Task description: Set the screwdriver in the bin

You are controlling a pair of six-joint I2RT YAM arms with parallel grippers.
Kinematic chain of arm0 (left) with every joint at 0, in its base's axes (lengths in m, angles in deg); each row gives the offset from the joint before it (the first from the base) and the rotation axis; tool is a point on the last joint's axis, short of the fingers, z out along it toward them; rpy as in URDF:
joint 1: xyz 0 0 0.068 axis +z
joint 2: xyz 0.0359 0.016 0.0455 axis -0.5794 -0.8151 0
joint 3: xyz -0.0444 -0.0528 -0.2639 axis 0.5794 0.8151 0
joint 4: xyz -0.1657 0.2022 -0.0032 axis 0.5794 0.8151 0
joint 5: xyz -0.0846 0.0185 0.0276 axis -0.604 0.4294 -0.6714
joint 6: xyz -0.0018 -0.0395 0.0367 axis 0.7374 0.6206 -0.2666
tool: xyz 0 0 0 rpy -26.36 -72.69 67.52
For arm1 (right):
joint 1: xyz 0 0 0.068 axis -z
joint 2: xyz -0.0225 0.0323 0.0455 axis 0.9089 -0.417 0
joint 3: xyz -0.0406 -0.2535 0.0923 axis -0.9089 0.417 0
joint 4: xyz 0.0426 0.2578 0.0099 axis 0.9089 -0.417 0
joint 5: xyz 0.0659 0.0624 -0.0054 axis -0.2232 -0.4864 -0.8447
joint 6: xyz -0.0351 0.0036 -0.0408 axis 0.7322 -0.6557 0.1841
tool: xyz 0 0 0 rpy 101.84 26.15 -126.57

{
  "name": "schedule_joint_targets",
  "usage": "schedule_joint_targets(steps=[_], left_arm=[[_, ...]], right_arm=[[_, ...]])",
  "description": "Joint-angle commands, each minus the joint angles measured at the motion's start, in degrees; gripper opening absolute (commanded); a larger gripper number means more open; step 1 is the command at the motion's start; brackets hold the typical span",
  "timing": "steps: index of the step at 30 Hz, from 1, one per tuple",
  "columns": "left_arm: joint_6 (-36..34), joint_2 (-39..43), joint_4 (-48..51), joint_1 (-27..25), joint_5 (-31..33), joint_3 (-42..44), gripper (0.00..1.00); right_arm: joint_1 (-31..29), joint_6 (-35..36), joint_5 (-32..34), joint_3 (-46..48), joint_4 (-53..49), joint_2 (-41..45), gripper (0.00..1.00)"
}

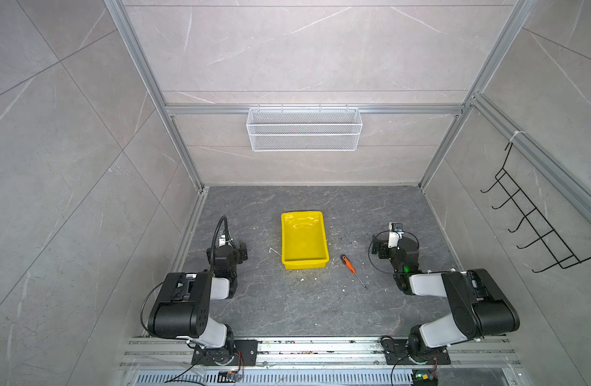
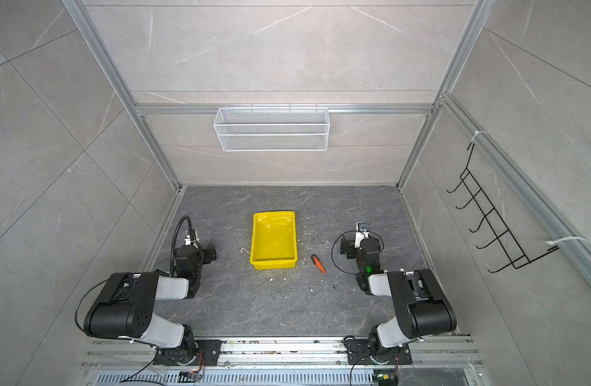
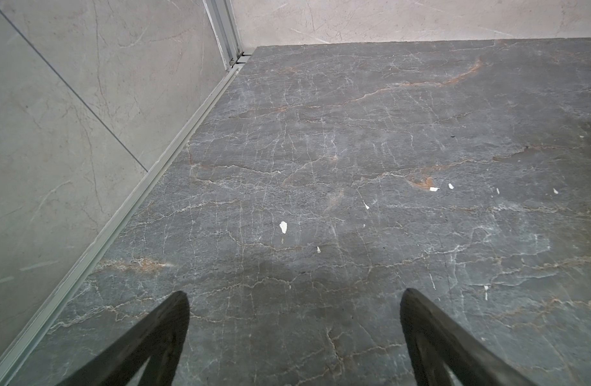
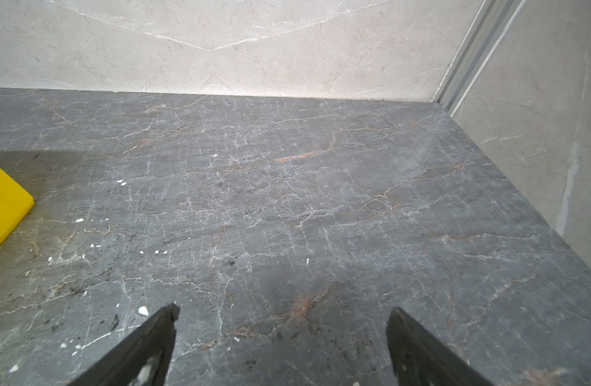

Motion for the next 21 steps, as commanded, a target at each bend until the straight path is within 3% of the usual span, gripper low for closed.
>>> schedule_joint_targets(steps=[1,17,19,21], left_arm=[[1.00,0.34,-0.73,0.58,-1.32,-1.83,1.00],[-0.09,3.91,-1.36,0.19,-1.89,-0.10,1.00],[-1.26,9.21,3.94,-2.39,1.34,-0.68,1.00],[0.45,15.33,17.47,-4.53,3.08,-4.67,1.00]], right_arm=[[-0.22,0.56,-0.55,-0.27,0.95,-0.49,0.99],[-0.37,0.68,-0.23,2.42,2.27,3.59,0.99],[-0.44,0.60,0.33,4.46,3.18,6.94,0.99],[-0.42,-0.77,2.58,5.47,0.08,11.88,0.99]])
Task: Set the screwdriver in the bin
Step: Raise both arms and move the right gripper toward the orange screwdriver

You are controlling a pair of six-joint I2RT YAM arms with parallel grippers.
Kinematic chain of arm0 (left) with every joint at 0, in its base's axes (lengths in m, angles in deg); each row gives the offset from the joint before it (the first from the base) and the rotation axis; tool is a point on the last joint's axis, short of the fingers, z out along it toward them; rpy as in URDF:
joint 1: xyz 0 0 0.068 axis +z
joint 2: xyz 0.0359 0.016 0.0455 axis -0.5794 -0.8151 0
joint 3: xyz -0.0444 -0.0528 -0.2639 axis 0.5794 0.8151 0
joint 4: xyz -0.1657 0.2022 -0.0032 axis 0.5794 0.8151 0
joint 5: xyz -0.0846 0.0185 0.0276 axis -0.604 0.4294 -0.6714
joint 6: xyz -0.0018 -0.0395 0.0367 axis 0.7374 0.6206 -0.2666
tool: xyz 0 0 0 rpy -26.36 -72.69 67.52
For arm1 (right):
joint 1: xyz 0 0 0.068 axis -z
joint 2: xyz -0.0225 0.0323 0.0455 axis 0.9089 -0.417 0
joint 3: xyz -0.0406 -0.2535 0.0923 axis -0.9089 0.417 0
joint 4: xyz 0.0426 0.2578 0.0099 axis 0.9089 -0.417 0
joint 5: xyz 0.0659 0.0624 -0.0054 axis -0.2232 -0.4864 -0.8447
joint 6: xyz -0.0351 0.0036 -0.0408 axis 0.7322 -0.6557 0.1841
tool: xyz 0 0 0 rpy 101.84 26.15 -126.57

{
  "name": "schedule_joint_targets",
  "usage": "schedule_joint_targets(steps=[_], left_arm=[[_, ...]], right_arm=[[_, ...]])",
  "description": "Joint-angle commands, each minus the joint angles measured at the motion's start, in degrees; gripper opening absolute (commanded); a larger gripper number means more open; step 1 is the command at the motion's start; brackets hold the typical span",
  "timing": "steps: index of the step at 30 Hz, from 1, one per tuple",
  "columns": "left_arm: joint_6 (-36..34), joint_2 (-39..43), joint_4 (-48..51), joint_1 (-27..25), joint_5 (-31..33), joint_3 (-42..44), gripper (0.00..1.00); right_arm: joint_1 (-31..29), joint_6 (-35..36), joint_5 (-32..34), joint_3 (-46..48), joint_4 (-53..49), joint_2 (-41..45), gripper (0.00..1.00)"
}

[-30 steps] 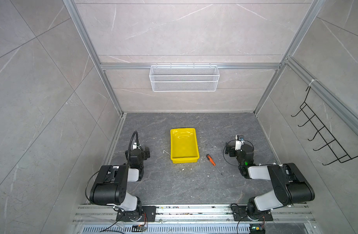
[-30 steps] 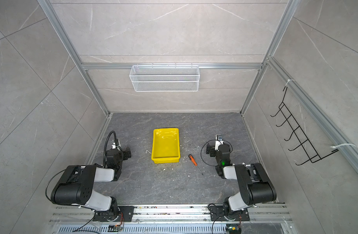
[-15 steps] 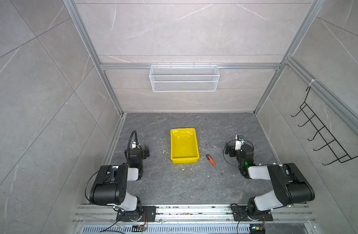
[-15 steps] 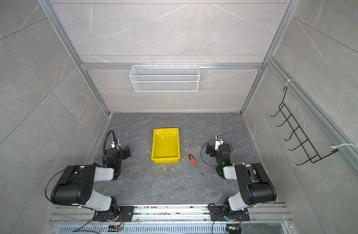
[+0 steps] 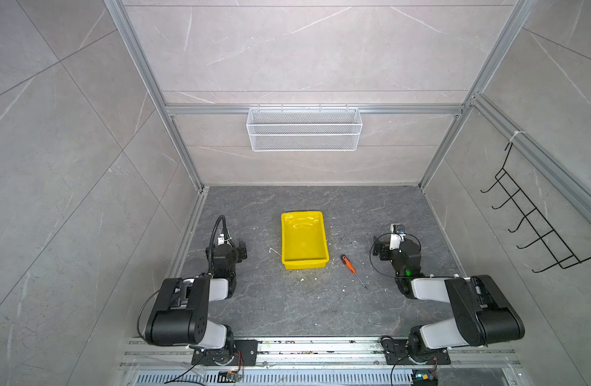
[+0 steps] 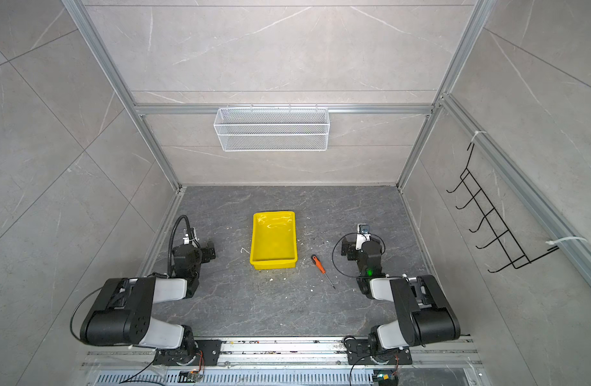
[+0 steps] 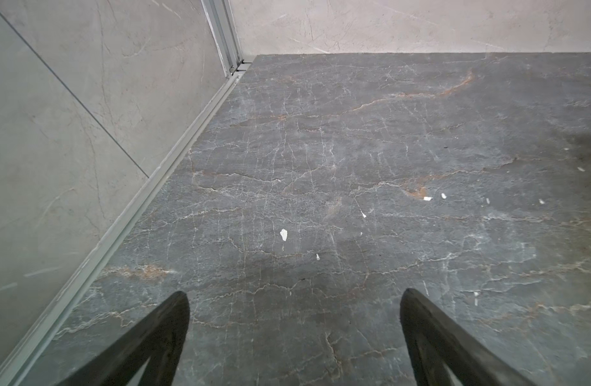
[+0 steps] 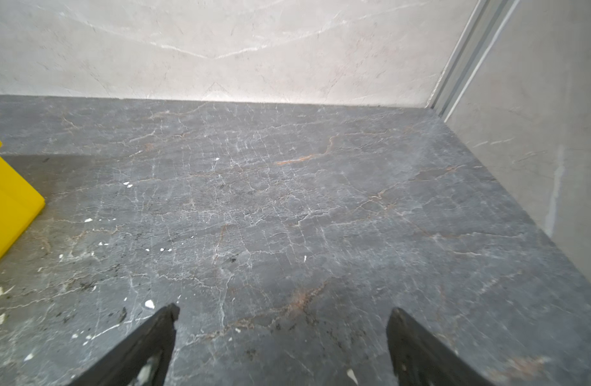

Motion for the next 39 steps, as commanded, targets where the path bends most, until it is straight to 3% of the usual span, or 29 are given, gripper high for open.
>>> schedule_joint_targets(steps=[1,6,8,10,13,15,18,22,25,27,32,39], left_arm=[[1.28,9.71,13.92,-3.11,2.42,-5.77,1.00],[4.08,19.18,22.21,-7.88,3.14,-10.25,1.00],[9.67,21.53,27.14,-8.02,1.38,-12.90,1.00],[13.74,22.70,34.01,-7.98,-2.37,-15.80,1.00],[12.39,23.15,46.04,-7.98,-7.57,-20.74,1.00],[15.26,23.15,49.51,-7.86,-3.57,-22.35,1.00],[19.08,22.43,57.54,-7.89,2.32,-27.29,1.00],[19.32,20.55,62.80,-7.81,8.34,-32.70,1.00],[26.31,18.73,67.53,-7.67,13.36,-35.45,1.00],[32.92,17.06,70.74,-7.04,15.09,-36.67,1.00],[39.25,10.92,72.26,-6.36,6.72,-35.78,1.00],[44.99,14.06,71.33,-6.39,11.71,-23.72,1.00]], right_arm=[[-0.40,-1.93,3.15,2.03,-2.38,8.12,0.99],[-0.40,-2.97,2.90,5.51,-2.93,17.32,0.99],[-0.44,-2.87,-0.30,5.64,-2.94,18.96,0.99],[-0.40,-7.13,-2.22,4.78,-3.40,18.95,0.99],[-0.41,-6.94,-7.07,3.30,-6.48,20.53,0.99],[-0.50,-11.81,-4.27,2.52,-10.75,22.92,0.99],[-0.40,-18.20,-1.87,-2.53,-25.17,25.02,0.99],[-0.49,-33.00,3.90,-10.62,-44.11,21.42,0.99],[-0.13,-34.92,4.31,-18.91,-55.02,14.84,0.99],[-0.13,-34.55,2.24,-20.41,-56.01,13.82,0.99],[-0.13,-34.59,4.58,-18.22,-55.64,19.00,0.99],[-0.13,-32.81,3.50,-22.64,-61.13,18.22,0.99]])
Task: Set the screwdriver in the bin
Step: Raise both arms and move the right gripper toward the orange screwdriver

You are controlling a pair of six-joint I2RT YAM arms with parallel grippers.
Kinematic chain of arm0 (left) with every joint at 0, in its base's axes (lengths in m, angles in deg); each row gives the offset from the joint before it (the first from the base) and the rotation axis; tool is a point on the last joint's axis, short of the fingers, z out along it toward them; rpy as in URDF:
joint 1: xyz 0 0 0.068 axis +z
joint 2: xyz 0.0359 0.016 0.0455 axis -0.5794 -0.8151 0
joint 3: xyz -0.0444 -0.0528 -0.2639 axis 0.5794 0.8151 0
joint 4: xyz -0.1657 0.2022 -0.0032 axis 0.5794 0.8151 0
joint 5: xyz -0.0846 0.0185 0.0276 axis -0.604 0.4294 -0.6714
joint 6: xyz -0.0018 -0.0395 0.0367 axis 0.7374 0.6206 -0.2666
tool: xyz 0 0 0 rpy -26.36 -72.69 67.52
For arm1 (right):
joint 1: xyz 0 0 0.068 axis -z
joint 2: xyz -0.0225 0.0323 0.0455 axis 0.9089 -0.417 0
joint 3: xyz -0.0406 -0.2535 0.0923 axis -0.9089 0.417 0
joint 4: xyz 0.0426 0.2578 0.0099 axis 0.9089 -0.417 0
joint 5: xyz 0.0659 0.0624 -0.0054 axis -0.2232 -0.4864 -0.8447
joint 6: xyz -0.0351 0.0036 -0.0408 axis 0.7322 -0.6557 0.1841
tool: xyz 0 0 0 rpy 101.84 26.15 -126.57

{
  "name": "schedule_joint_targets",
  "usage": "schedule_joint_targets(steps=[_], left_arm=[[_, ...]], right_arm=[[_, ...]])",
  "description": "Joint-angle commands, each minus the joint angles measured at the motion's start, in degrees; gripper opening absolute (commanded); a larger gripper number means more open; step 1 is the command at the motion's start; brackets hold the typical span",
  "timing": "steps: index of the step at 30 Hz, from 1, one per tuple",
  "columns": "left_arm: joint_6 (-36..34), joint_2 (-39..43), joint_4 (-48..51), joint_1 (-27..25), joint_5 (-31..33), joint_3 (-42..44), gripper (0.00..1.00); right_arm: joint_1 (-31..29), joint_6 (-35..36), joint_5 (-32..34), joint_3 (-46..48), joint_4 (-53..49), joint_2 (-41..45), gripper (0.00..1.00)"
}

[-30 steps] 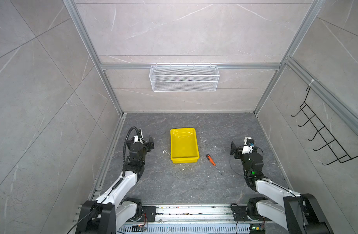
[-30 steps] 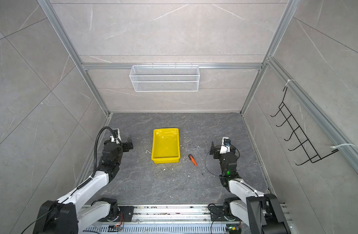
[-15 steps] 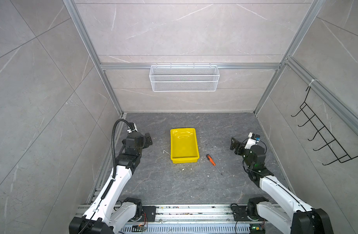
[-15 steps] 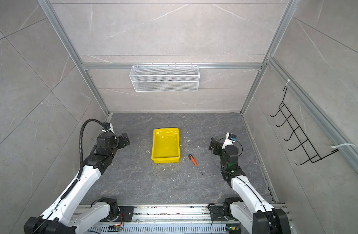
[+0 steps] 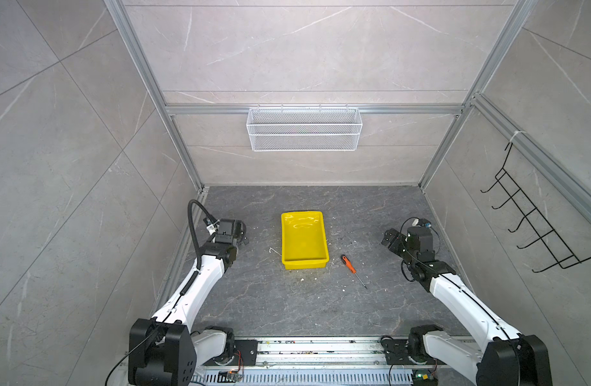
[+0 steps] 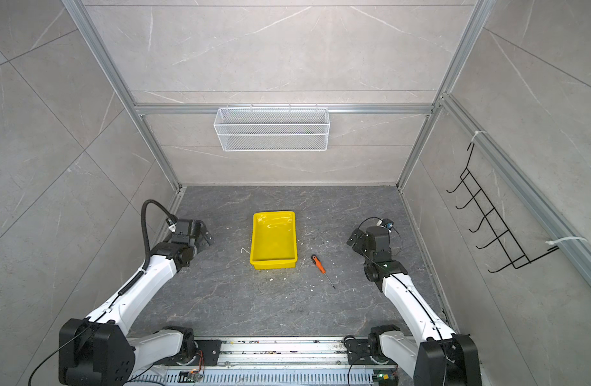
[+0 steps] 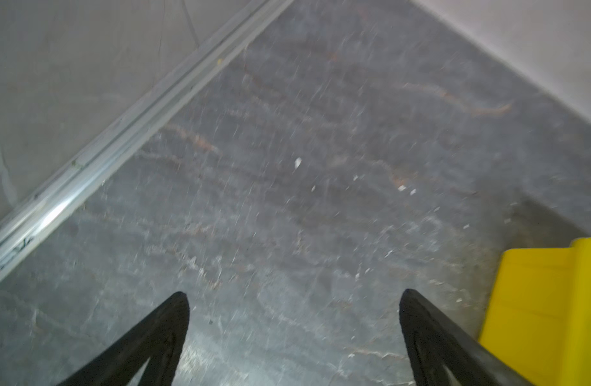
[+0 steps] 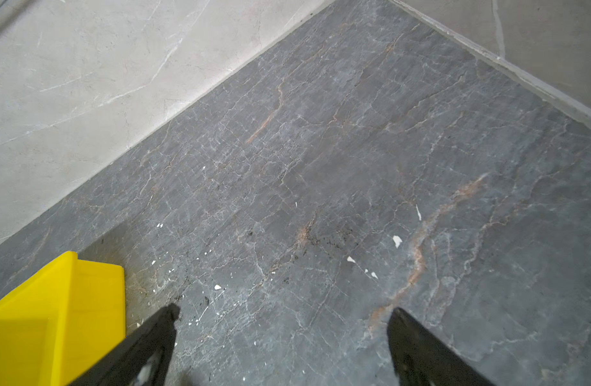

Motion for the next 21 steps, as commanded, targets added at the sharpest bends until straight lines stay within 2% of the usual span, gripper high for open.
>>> schedule_joint_targets(steps=[1,3,6,8,9,12,13,17,21], left_arm=[[3.54,4.66,0.59,0.12,2.37,4.53,1.00],[2.12,7.04,0.27,0.13,0.89,5.98,1.00],[1.33,9.05,-1.75,0.13,-4.68,9.45,1.00],[1.43,8.53,-4.05,0.07,-8.26,12.41,1.00],[1.49,7.86,-4.91,0.08,-9.19,13.89,1.00],[0.91,6.69,-6.88,0.07,-11.22,15.25,1.00],[0.21,7.38,-7.94,0.07,-11.74,15.16,1.00],[0.51,10.17,-10.45,0.09,-10.95,17.84,1.00],[-0.52,11.38,-12.27,0.14,-13.25,19.09,1.00]], right_arm=[[0.09,0.18,1.32,-3.16,-4.70,-0.83,0.98],[0.24,-3.55,4.25,-2.38,-5.41,-1.02,0.99],[0.70,-3.34,-3.57,-3.70,-8.63,-2.54,0.97],[-0.13,-2.15,-13.18,-2.12,-5.63,-4.70,0.92],[-2.12,-0.92,-14.89,-0.66,-3.49,-5.70,0.90],[-12.46,3.31,-4.33,2.87,-2.85,-5.89,0.91],[-14.15,3.99,-3.13,3.62,-2.41,-5.50,0.91],[-15.38,6.04,-4.12,3.36,1.54,-5.73,0.92],[-15.62,6.88,-13.59,2.79,7.54,-11.19,0.91]])
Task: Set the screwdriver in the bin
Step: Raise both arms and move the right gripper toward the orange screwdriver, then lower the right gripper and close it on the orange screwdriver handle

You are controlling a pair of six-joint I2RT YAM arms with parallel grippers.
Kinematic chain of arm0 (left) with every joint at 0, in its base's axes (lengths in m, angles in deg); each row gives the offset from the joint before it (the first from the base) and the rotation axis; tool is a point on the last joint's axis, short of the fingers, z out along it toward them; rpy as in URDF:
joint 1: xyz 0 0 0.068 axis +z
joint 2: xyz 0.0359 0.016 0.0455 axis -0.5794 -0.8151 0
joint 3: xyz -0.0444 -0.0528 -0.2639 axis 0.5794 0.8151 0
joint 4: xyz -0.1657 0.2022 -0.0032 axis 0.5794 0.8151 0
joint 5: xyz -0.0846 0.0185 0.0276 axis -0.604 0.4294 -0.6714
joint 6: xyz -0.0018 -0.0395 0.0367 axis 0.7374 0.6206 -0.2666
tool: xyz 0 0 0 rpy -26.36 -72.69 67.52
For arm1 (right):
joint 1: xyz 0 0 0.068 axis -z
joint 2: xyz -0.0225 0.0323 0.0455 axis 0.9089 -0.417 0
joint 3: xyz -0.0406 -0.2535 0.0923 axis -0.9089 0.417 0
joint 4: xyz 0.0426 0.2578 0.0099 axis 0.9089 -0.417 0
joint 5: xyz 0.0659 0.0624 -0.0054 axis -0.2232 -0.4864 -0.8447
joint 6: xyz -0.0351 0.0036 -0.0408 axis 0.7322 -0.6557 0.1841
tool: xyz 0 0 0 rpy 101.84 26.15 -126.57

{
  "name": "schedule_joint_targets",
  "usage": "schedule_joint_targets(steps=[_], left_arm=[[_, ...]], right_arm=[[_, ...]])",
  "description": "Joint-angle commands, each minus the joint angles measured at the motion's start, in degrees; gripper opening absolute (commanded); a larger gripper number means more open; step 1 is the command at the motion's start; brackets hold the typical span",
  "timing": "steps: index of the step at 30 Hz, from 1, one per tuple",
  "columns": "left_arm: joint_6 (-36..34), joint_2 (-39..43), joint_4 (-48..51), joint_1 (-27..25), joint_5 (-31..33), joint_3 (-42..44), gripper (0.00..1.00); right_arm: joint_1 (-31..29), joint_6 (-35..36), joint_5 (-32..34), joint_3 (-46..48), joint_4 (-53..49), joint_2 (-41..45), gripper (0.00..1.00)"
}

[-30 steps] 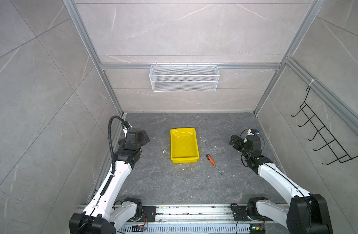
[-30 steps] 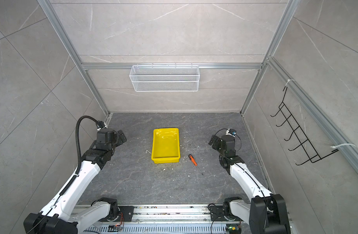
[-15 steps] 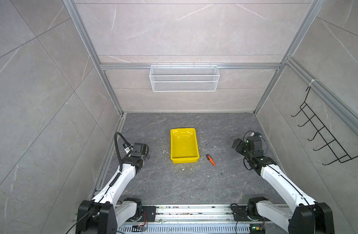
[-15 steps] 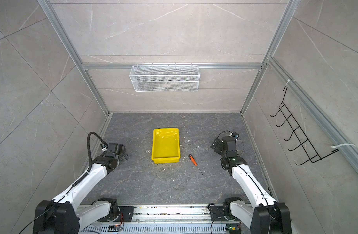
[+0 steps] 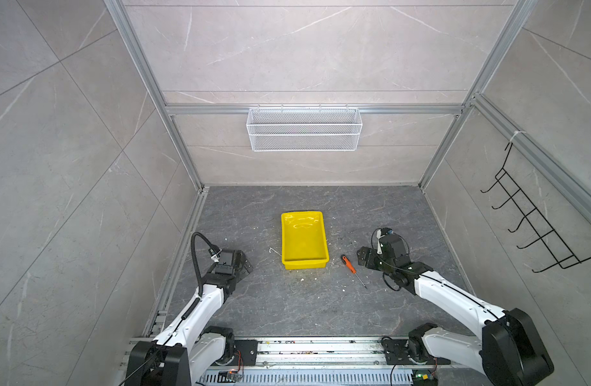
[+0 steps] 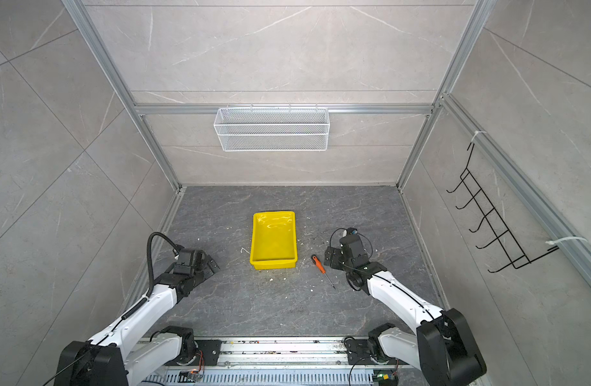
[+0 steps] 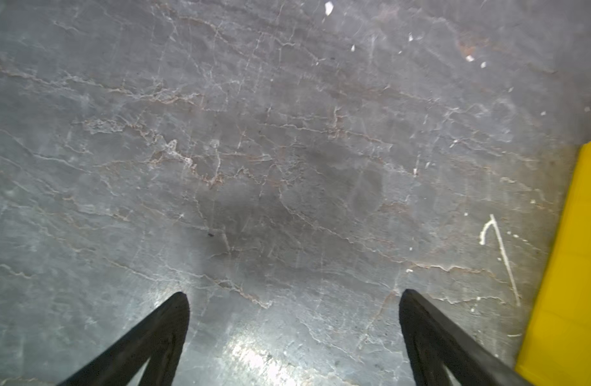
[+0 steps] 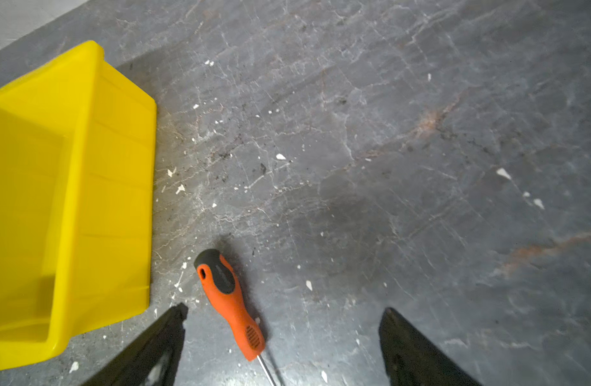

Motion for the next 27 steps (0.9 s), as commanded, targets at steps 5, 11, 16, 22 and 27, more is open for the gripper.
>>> schedule_joint_targets(steps=[5,11,16,22,27], left_arm=[[-1.40,-2.07,-5.28,0.13,-3.66,-0.32,1.00],[-3.47,-8.73,-2.25,0.16,-5.56,-5.06,1.00],[-2.88,-4.91,-2.28,0.10,-4.51,-3.64,1.00],[-2.89,-1.94,-4.71,0.12,-4.75,-1.21,1.00],[-5.06,-10.14,-2.13,0.08,-8.93,-5.69,1.00]], right_arm=[[-1.31,3.23,-12.98,-1.79,7.78,-7.51,0.90],[-2.06,6.53,-8.54,-1.15,8.62,-8.84,0.81],[-3.41,5.11,-8.88,-1.74,11.30,-10.05,0.71],[-3.60,3.63,-6.83,-2.95,7.57,-8.87,0.63],[-3.60,2.90,-6.69,-3.90,5.61,-11.50,0.40]])
